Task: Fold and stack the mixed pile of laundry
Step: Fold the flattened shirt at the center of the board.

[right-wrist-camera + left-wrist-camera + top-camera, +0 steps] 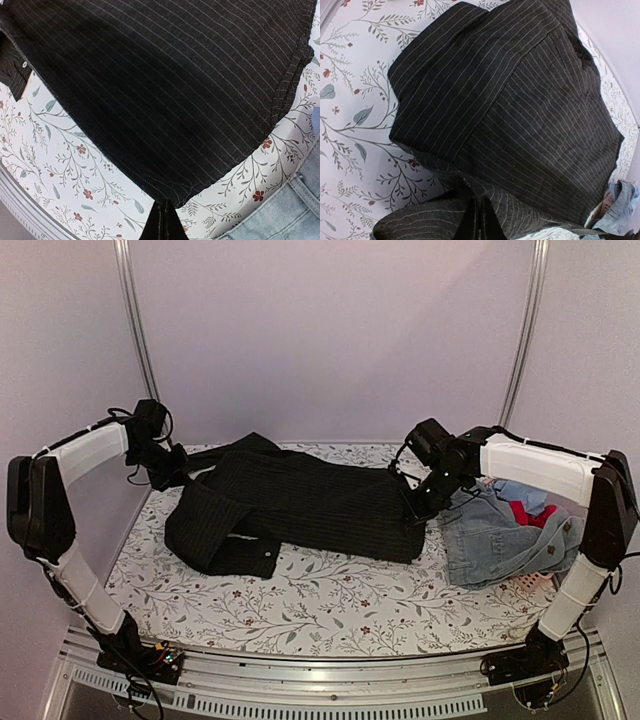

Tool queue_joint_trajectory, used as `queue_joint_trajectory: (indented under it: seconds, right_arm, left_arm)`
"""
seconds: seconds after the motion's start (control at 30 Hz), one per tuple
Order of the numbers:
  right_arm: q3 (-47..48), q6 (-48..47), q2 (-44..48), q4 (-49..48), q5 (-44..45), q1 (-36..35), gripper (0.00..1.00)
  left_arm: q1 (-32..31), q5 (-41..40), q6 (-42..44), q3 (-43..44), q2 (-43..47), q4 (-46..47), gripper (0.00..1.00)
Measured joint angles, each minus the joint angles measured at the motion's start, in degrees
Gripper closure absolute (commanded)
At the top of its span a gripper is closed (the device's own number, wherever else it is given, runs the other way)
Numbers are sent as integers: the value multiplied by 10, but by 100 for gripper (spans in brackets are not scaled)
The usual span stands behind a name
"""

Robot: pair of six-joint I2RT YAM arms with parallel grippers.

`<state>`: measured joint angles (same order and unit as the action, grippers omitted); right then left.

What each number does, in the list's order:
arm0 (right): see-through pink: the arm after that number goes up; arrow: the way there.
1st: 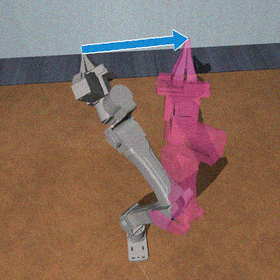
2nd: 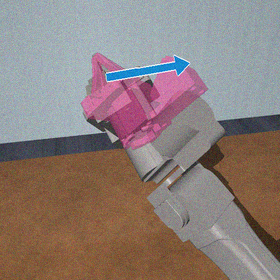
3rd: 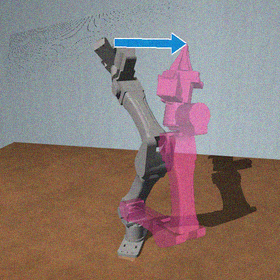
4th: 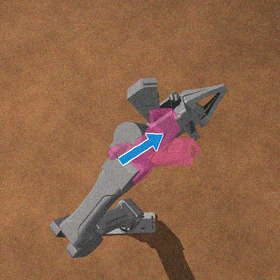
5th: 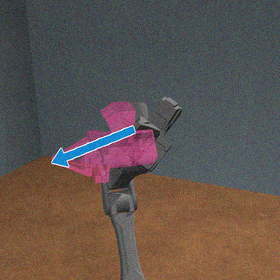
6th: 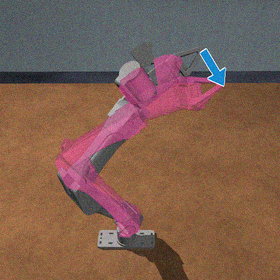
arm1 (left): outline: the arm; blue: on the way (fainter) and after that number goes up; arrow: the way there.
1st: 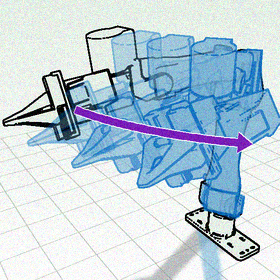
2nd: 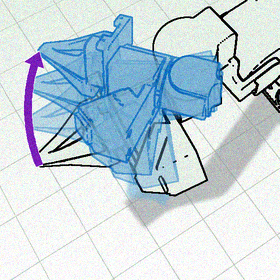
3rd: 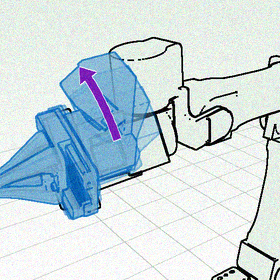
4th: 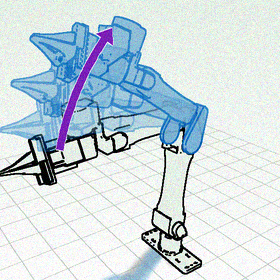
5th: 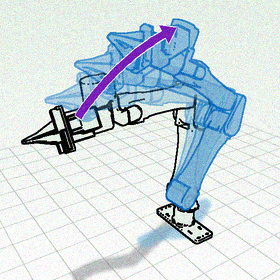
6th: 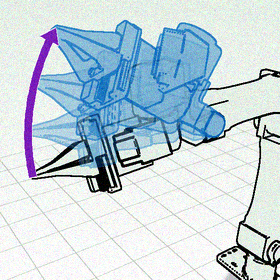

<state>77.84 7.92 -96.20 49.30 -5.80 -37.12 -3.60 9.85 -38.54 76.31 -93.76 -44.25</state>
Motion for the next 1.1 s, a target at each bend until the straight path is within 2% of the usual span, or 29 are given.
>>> queue_joint_trajectory:
  seconds: [0.3,0.67,0.87,1.1]
  right_arm:
    - [35,-33,-89,5,-6,40,100]
    - [71,-42,-172,4,-5,52,100]
    - [74,-42,-193,3,-3,64,100]
    - [74,-43,-197,0,-3,67,100]
  left_arm:
    - [-6,15,9,68,-120,27,100]
    - [-12,23,10,105,-206,51,100]
    - [-13,30,14,148,-256,60,100]
    - [-21,32,19,159,-271,69,100]
